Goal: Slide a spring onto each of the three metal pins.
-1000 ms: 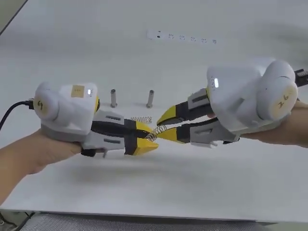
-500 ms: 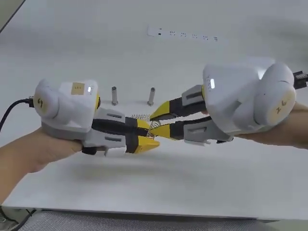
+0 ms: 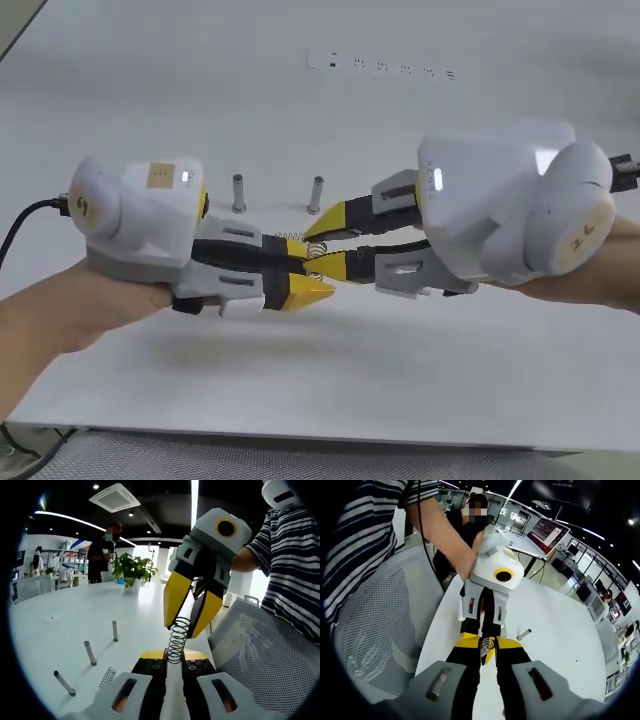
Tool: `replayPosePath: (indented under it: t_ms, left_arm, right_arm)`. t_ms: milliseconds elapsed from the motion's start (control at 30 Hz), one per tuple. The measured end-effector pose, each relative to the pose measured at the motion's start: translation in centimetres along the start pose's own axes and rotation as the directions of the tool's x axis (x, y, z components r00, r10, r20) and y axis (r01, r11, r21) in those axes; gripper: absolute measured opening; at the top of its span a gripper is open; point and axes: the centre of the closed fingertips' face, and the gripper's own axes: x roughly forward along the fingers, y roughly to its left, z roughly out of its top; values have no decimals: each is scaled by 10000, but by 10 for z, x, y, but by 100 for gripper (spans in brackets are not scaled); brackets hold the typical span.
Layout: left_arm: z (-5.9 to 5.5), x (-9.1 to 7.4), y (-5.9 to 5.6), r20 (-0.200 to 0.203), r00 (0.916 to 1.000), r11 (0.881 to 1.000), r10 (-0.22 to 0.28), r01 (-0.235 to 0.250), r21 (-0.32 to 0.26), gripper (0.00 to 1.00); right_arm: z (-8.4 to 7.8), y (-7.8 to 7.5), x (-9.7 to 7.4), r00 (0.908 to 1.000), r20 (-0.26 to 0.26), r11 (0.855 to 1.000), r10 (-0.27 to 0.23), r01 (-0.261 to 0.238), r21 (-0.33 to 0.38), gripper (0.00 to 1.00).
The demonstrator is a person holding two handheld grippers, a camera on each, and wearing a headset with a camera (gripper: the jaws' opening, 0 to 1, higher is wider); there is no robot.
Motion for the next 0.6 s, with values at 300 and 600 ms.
replayPosePath:
  t_ms: [300,600]
  left_arm:
    - [0,-3,0,58,9999,9999,110,-109,-37,8]
    - [-1,-4,-1,48,9998,9998,195,-195,-59,8]
  right_arm:
    - [0,1,0,10000,38,10000,-2,2,-99,12]
    - [0,2,0,9999,-103,9999,44,-46,-160,11]
